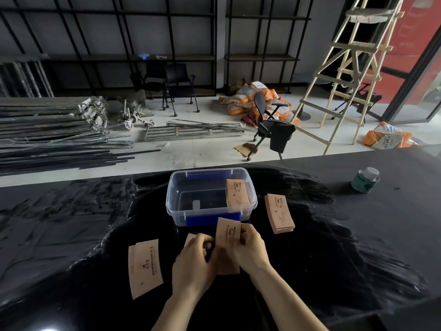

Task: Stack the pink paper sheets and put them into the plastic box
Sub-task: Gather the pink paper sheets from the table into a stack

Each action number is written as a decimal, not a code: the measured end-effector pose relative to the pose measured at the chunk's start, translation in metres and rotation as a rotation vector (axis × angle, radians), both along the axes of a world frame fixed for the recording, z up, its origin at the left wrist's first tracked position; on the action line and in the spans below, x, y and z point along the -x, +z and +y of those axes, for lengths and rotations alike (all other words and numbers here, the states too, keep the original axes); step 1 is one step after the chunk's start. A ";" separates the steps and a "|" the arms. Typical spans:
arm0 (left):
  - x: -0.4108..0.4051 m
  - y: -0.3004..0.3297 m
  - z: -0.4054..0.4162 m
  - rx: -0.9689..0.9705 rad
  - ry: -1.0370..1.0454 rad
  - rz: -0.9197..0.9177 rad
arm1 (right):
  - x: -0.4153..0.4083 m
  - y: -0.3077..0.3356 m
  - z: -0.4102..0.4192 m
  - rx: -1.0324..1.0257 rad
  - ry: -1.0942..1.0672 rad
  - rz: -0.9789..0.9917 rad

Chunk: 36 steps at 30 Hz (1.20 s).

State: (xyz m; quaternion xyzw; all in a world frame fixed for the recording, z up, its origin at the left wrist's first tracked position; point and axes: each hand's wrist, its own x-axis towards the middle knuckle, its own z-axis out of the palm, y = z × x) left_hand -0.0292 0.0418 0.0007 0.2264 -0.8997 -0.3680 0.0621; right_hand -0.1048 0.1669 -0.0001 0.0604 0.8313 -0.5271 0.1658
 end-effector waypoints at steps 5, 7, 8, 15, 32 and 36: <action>-0.006 0.001 -0.018 0.345 0.072 -0.190 | 0.004 0.002 0.002 -0.038 0.004 -0.034; -0.006 0.000 -0.020 0.385 0.048 -0.309 | 0.004 0.001 0.000 -0.057 0.007 -0.037; -0.006 0.001 -0.019 0.380 0.039 -0.344 | 0.004 0.001 -0.001 -0.065 0.012 -0.034; 0.000 -0.007 -0.027 -0.076 0.161 -0.124 | 0.000 -0.004 -0.008 -0.044 0.063 -0.004; 0.005 -0.004 -0.010 -0.456 0.166 0.063 | -0.005 -0.002 -0.013 -0.054 0.076 0.008; 0.003 -0.005 -0.008 -0.466 0.166 0.068 | -0.009 -0.001 -0.014 -0.100 0.159 0.056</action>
